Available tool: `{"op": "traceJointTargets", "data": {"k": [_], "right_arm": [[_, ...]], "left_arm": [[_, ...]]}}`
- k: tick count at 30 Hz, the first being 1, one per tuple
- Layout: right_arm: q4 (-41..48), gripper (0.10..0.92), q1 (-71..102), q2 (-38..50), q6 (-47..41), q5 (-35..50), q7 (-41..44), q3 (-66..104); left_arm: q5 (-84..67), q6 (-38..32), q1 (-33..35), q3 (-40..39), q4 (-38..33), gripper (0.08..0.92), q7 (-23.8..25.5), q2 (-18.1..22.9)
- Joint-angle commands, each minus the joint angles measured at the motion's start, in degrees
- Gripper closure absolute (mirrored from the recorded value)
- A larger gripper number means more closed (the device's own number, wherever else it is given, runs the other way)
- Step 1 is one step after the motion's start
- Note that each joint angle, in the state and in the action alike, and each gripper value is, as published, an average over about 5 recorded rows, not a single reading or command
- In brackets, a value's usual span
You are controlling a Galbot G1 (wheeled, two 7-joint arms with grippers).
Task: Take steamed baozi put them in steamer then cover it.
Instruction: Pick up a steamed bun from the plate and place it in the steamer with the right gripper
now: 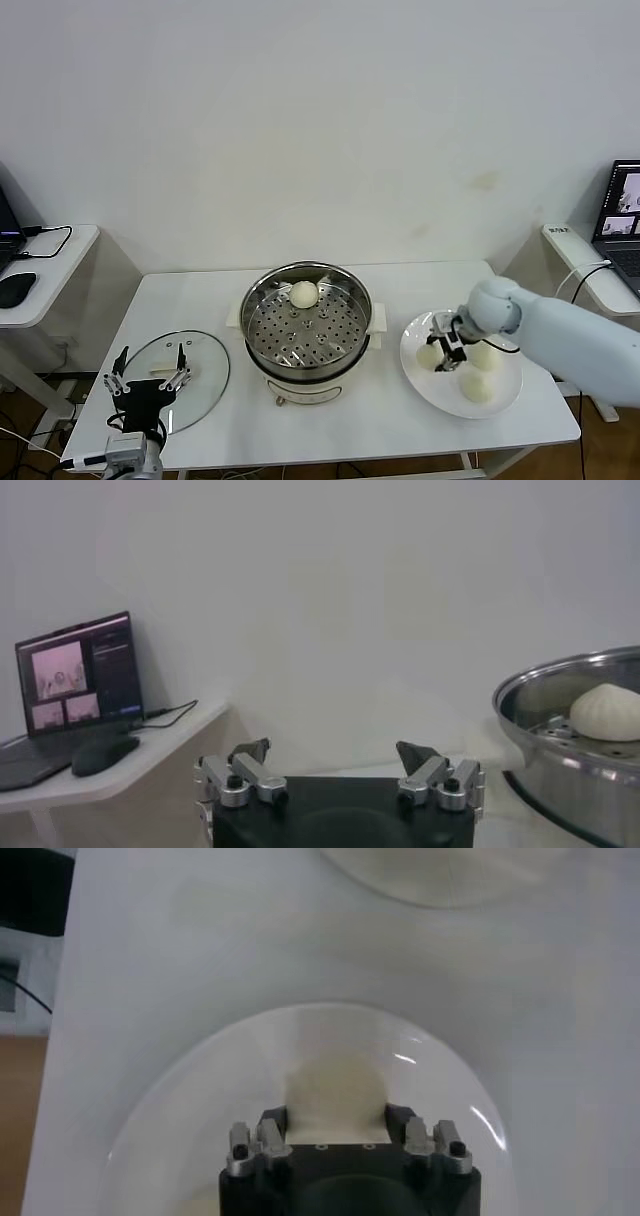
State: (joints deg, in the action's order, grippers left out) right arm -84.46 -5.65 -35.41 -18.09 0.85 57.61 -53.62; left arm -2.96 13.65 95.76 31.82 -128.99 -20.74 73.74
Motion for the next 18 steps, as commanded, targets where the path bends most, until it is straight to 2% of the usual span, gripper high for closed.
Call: {"op": "traceJointTargets", "data": {"k": [1, 8, 18], "right_arm": [[-3.79, 0.413, -17.22, 3.19, -1.59, 8.35, 1.17, -5.94], [-6.39, 0.406, -34.44, -5.27, -6.06, 19.69, -1.68, -16.98], [-5.18, 0.403, -31.60, -25.00, -17.02, 33.19, -10.66, -17.76]], "left_arm": [[-0.01, 0.14, -0.17, -0.22, -0.14, 0.177, 0.09, -0.35], [-0.09, 0.11, -0.32, -0.30, -0.34, 0.177, 0.03, -0.57], [-0.05, -0.14, -0.59, 1.16, -0.14, 0.177, -0.12, -0.28]]}}
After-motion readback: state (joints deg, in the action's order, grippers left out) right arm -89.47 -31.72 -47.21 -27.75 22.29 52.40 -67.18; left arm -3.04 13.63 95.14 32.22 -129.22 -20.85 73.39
